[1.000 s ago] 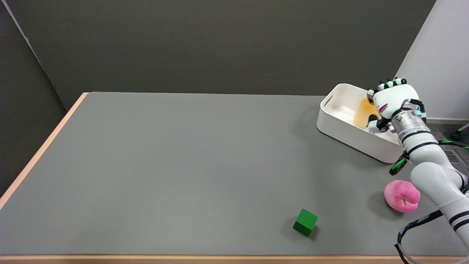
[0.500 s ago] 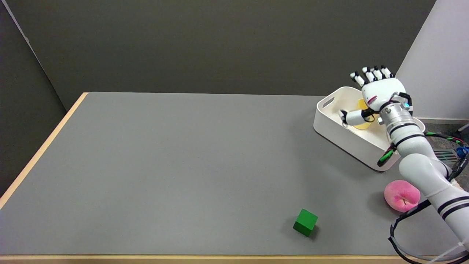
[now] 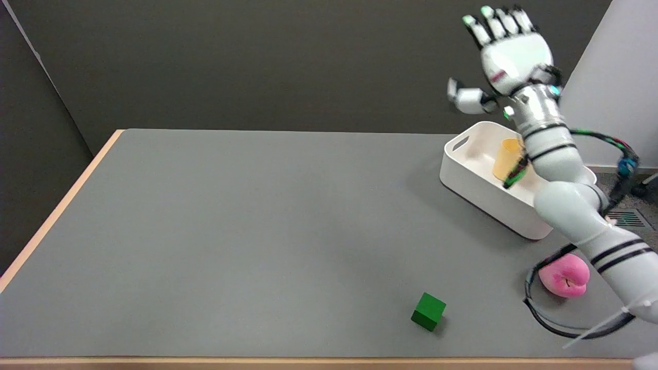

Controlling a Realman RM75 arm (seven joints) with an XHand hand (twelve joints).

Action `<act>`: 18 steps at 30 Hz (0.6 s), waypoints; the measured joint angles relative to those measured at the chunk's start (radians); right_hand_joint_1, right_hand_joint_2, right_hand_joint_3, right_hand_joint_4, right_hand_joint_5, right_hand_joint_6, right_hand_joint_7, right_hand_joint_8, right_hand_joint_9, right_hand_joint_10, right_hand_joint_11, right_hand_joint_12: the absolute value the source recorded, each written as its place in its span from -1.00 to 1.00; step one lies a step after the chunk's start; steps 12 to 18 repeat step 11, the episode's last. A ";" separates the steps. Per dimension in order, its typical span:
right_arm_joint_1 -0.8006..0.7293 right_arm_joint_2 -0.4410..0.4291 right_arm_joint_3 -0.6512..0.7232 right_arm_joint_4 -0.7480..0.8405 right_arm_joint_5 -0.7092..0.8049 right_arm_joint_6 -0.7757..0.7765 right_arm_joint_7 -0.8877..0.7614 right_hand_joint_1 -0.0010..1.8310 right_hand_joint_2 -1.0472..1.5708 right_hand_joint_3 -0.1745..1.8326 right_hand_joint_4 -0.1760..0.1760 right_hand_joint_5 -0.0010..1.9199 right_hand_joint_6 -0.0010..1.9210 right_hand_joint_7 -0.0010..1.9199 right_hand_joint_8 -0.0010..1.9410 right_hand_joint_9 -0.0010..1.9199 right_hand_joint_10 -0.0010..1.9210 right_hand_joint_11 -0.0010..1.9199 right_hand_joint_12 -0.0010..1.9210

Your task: Place the yellow cup into the white box.

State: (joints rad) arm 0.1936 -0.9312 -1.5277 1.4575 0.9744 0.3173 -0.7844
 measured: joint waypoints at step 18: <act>0.135 -0.034 -0.299 0.133 -0.022 0.016 0.120 -0.94 0.37 0.08 0.58 -0.80 -0.56 -0.70 -0.67 -0.74 -0.31 -1.00 0.03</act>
